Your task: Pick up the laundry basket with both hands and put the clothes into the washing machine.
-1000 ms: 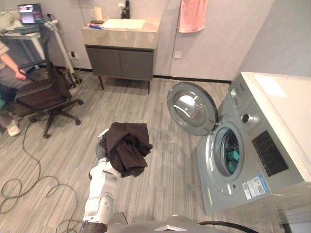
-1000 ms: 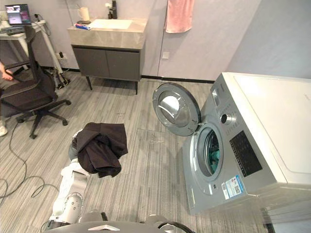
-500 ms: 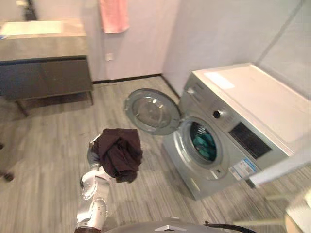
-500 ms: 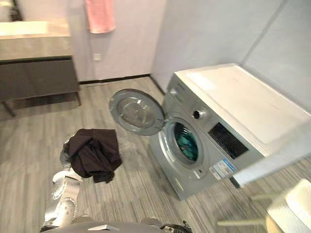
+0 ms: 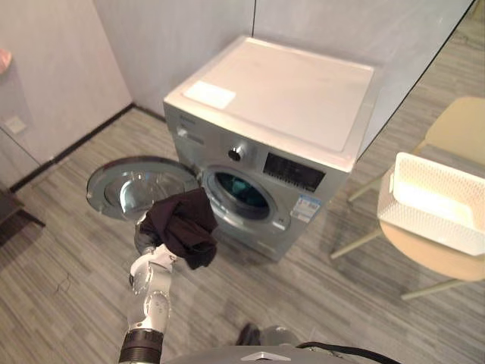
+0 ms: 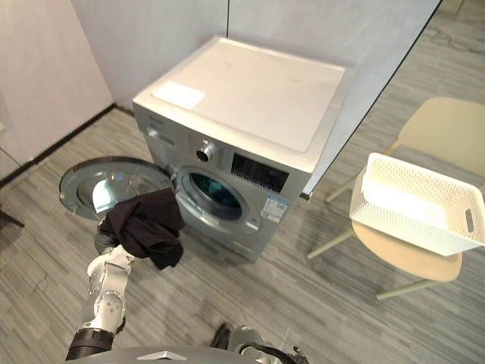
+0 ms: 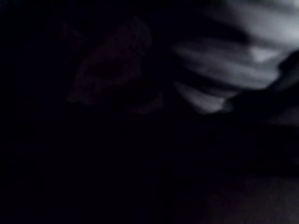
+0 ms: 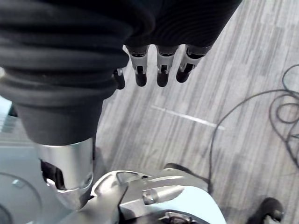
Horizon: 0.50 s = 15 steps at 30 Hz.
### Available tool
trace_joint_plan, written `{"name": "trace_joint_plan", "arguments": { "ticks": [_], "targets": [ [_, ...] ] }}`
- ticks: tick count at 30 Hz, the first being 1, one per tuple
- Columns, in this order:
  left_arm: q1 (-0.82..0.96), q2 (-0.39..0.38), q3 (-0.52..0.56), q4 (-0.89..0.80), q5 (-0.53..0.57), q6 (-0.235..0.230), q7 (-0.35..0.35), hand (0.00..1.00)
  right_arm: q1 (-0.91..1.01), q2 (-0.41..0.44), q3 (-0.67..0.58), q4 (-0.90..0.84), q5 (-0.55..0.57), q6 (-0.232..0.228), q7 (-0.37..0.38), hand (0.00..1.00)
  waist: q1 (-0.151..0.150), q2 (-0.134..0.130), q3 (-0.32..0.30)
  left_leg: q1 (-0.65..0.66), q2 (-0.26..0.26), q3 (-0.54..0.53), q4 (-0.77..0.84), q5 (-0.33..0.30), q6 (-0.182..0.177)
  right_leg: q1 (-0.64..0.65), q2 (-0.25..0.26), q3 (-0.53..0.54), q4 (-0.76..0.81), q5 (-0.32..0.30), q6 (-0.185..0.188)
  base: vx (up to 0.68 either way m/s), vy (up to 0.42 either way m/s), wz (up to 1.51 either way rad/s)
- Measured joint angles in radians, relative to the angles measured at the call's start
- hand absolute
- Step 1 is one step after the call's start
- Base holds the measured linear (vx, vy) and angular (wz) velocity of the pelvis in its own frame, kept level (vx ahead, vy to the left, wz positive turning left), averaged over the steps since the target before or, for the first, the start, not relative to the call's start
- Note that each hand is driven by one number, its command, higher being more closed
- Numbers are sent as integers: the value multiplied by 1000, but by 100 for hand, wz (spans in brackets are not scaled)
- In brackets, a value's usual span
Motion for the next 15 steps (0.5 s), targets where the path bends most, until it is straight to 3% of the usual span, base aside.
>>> {"name": "trace_joint_plan", "arguments": {
  "ticks": [1,2,3,4,5,7,9,10,13,15],
  "targets": [
    [7,-1,12,-5,-1,-1,0,100,2,0,-1,-1,0,0,0,0,2,2,8,-12,38,-10,102,2,4,30,12,2,-12,-6,4,41,-113,-26],
    [31,-2,31,-12,-1,-2,1,100,10,-5,-2,-16,0,2,0,0,13,9,14,-59,120,-46,302,53,86,79,41,19,-41,-14,5,-40,-91,-61],
    [57,-3,55,-13,-4,-7,1,100,28,-7,-1,-24,-1,2,0,0,33,11,15,-130,184,-103,480,156,179,112,63,58,-59,-31,8,-29,-56,-85],
    [78,-2,63,-14,-6,-8,1,100,39,-13,-4,-30,-2,1,0,0,48,22,11,-175,219,-144,584,179,189,119,80,86,-60,-52,-2,21,9,-77],
    [91,-2,63,-14,-9,-8,2,100,39,-18,-4,-38,-2,3,-2,0,53,34,12,-207,238,-167,634,154,181,124,88,99,-59,-59,-5,59,39,-64],
    [131,0,58,-14,-20,-5,2,100,29,-21,5,-53,-3,10,-2,0,58,34,15,-324,241,-202,687,33,147,118,93,155,-63,-67,0,86,34,-61],
    [149,3,54,-12,-23,-4,2,100,23,-20,18,-52,-3,10,-5,0,71,25,20,-367,226,-210,614,-13,128,113,90,197,-69,-61,-5,123,60,-77],
    [165,11,54,-9,-31,-3,3,100,4,-21,49,-51,-3,12,-23,0,76,9,34,-394,203,-236,503,-39,95,118,81,231,-75,-50,6,177,101,-84],
    [180,12,38,-6,-48,-2,4,100,-34,-27,110,-54,-3,6,-44,0,76,-24,61,-402,130,-290,253,-53,48,112,47,284,-74,-26,42,179,138,-73],
    [173,12,13,-6,-59,-2,0,100,-77,-33,161,-71,-3,-1,-46,0,66,-25,105,-407,66,-333,62,-16,18,98,18,316,-55,-13,63,157,206,-56]
  ]
}}
